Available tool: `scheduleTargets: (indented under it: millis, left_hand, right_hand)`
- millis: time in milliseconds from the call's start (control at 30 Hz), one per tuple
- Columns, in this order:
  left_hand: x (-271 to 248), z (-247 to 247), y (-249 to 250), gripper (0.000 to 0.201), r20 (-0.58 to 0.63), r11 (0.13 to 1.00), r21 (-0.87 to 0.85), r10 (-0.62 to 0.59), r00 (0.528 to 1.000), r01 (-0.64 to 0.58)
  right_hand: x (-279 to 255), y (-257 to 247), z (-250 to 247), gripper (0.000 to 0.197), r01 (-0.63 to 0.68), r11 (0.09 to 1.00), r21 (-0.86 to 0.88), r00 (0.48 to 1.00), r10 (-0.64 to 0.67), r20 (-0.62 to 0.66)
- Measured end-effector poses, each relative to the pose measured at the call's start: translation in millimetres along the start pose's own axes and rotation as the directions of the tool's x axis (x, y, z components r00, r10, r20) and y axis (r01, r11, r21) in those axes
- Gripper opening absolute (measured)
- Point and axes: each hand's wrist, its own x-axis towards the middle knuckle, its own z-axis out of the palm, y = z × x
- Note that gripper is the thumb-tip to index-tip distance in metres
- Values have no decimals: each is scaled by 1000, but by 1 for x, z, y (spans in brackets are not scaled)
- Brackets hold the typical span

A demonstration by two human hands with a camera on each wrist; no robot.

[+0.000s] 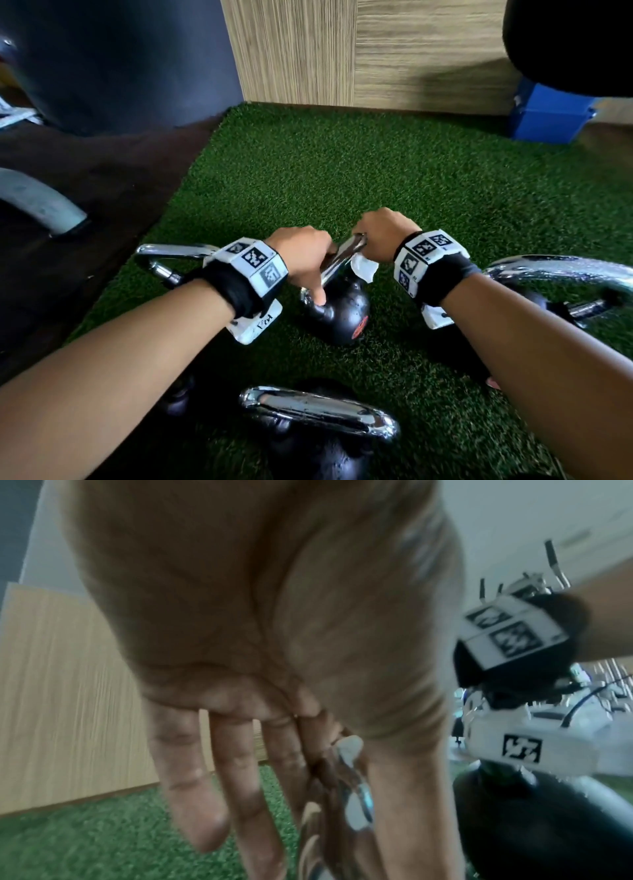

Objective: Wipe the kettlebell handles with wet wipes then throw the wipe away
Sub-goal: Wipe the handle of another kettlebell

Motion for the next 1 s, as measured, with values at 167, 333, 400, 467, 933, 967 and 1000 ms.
scheduleTargets:
  millis: [167, 333, 400, 467, 933, 967, 1000]
  left_hand:
    - [8, -14, -18, 102, -24, 977, 172, 135, 991, -129]
    - [8, -11, -26, 80, -121, 968, 148, 223, 967, -204]
    - [6, -9, -28, 79, -158, 976, 99, 206, 966, -192]
    - [2, -5, -32, 76, -193, 986, 38, 165, 967, -160]
    - [-93, 63, -69, 68, -61, 893, -438, -146, 987, 105]
    - [-96, 73, -70, 69, -14, 892, -438, -131, 991, 112]
    - [-97, 83, -72, 68, 22, 894, -434, -111, 994, 109]
  right_hand:
    - [-18, -5, -13, 28, -6, 991, -136, 994, 21, 112]
    - [-34, -13, -13, 25, -29, 988, -149, 980, 57, 189]
    - [-39, -15, -12, 24, -39, 991, -130, 983, 62, 174]
    - [-40, -17, -12, 23, -48, 990, -131, 985, 69, 158]
    - [-78, -33, -40, 15, -117, 968, -223, 979, 149, 136]
    - [-84, -34, -43, 16, -122, 972, -199, 981, 148, 122]
    - [-89, -35, -47, 17, -121, 978, -167, 984, 141, 111]
